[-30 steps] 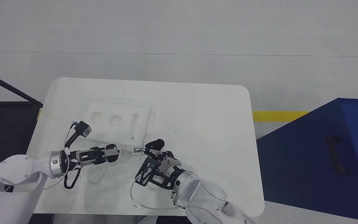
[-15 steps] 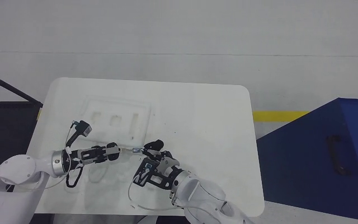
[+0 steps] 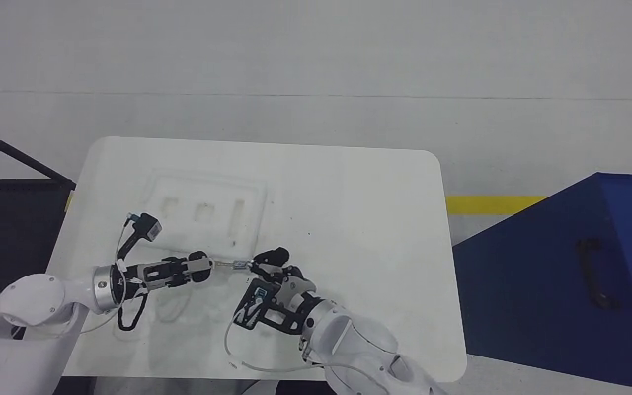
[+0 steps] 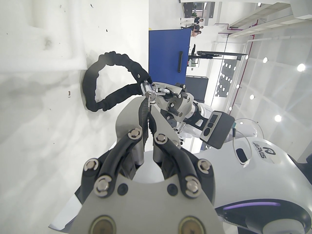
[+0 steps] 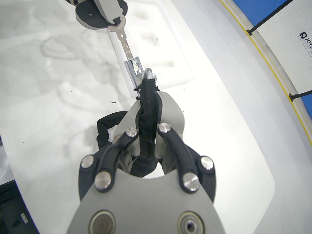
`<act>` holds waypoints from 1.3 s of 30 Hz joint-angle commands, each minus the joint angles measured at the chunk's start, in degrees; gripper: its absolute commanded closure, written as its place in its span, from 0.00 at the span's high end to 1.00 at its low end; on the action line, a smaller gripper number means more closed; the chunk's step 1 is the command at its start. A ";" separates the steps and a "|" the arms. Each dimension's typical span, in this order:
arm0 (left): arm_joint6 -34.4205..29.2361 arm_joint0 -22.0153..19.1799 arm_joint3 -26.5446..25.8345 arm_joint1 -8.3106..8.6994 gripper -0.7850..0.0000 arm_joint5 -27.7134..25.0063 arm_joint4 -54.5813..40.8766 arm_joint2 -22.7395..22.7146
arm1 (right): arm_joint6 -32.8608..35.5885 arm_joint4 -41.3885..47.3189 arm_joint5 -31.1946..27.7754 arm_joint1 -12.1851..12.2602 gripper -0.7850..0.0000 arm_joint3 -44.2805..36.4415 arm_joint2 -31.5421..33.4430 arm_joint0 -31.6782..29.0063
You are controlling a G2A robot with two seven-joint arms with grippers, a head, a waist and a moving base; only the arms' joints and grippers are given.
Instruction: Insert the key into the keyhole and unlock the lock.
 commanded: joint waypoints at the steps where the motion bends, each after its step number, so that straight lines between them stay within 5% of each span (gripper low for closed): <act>1: 0.20 0.02 -0.14 -0.04 0.00 0.07 0.25 0.14 | -0.09 0.03 -0.25 -0.08 0.00 0.04 -0.05 -0.02; 26: 1.61 -0.06 -2.06 -0.55 0.00 0.05 3.44 2.90 | 0.49 0.25 -2.07 -1.06 0.00 0.32 -0.20 -0.11; 39: -3.34 -2.19 -0.31 -0.64 0.00 -1.26 1.29 4.36 | -0.28 2.64 -4.19 -1.00 0.00 -0.72 1.65 -0.73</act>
